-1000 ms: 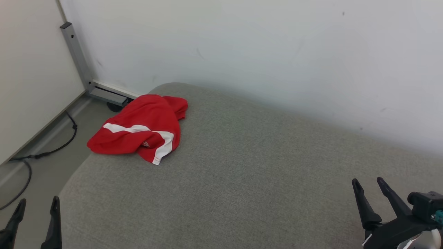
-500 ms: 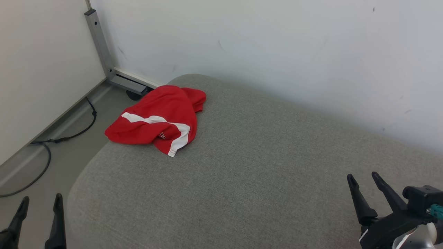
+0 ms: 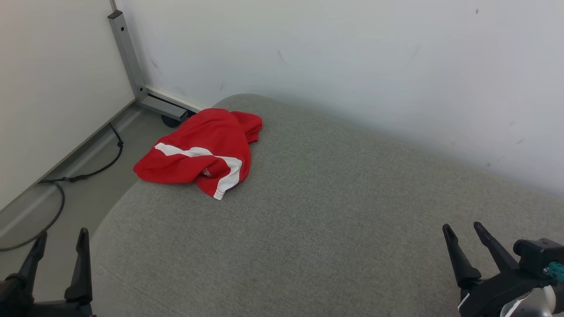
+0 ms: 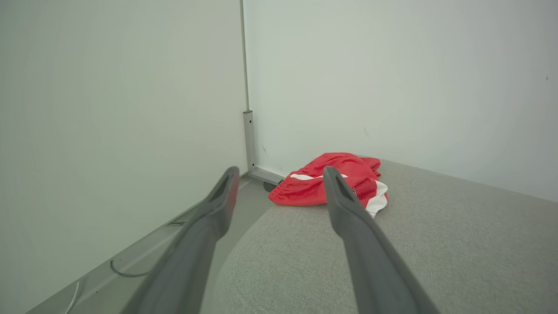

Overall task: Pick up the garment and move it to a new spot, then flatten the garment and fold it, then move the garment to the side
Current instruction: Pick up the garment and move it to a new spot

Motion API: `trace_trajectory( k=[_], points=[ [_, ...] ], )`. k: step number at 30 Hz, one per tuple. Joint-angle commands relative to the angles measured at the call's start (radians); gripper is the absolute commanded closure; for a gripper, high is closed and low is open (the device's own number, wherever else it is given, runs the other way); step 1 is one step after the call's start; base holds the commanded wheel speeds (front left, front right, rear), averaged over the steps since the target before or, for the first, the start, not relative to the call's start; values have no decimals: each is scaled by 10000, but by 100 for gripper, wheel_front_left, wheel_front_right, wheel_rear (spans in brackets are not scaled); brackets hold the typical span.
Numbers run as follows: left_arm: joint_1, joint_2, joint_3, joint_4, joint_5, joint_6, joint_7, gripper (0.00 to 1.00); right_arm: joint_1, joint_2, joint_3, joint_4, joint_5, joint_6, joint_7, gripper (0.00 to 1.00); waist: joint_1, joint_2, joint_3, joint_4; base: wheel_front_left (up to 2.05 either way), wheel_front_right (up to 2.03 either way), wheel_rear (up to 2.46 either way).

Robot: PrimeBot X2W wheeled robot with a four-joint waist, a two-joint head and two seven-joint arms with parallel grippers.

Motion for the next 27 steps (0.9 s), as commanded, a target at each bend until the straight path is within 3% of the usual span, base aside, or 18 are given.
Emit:
trace_trajectory(
  k=[1,12,27],
  points=[
    [-185,99,-27,48,-50,-38,19,0,-27,-63,-25,24,86,-5,-95,0,-1,-1,-26,-24,0,0,0],
    [-1732,417,-325,376,-67,-634,472,0,-68,-41,95,-62,9,-5,-30,0,-1,-1,10,-611,0,0,0],
    [-4573,783,-257,2561,-750,-1718,776,0,-969,-610,605,-255,138,-5,156,0,-1,-1,922,-2410,0,0,0]
  ],
)
